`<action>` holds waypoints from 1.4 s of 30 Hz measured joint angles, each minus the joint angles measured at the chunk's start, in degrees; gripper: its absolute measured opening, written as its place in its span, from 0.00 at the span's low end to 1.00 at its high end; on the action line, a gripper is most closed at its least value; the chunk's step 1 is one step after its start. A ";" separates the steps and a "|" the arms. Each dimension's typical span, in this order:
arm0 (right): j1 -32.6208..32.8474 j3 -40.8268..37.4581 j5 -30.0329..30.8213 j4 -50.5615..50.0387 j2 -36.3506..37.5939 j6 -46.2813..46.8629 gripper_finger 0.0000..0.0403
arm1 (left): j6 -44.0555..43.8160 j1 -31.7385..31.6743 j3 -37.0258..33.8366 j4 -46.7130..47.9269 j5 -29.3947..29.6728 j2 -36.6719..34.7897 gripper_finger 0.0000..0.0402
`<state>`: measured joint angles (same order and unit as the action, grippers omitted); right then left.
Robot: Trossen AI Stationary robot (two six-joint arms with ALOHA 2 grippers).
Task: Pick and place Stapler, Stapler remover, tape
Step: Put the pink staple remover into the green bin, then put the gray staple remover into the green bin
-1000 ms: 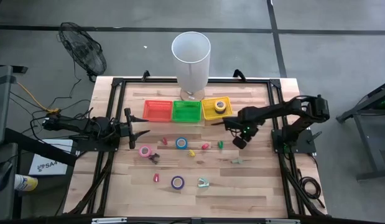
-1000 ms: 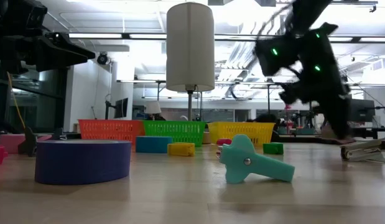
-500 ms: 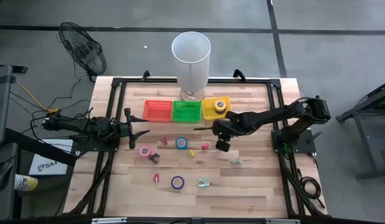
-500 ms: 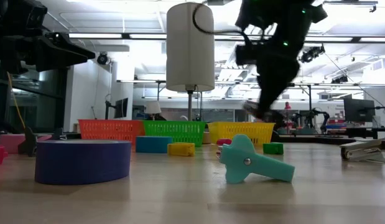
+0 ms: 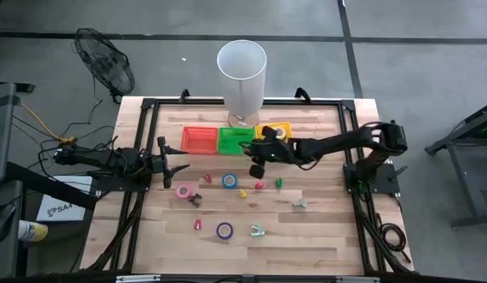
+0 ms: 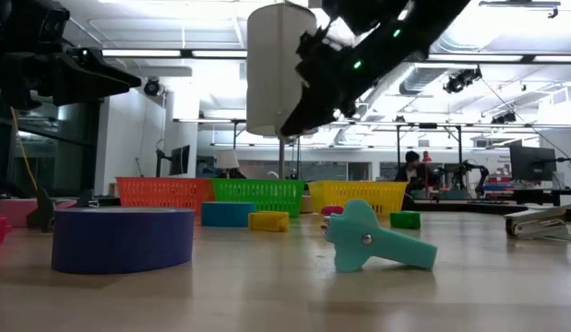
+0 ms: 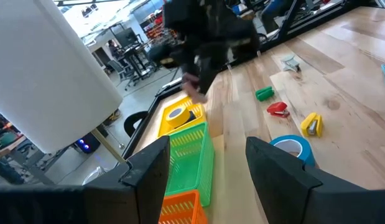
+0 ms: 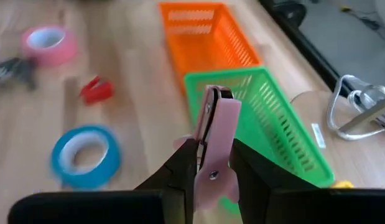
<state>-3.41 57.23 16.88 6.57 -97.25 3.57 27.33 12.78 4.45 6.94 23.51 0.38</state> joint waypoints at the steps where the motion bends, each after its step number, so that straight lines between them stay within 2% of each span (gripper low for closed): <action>1: -0.47 -0.02 0.93 1.46 -1.13 0.79 0.18 | 0.00 0.00 0.00 0.00 0.00 0.00 0.52; 6: -2.64 -0.02 5.79 8.86 -5.34 4.18 0.18 | 0.00 0.00 0.00 -0.01 0.02 0.01 0.52; 12: -4.76 -0.02 5.08 12.38 -7.83 6.33 0.18 | 0.00 0.00 0.00 -0.01 0.02 0.01 0.52; 25: -6.32 -0.02 0.54 9.53 -7.87 6.67 0.18 | 0.00 0.00 0.00 0.00 0.04 0.02 0.52; 42: -6.32 -0.02 1.79 8.67 -7.83 6.77 0.43 | 0.00 0.00 0.00 0.00 0.11 0.02 0.52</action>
<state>-9.74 57.21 18.67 15.25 -105.08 10.34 27.33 12.78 4.45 6.94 23.62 0.40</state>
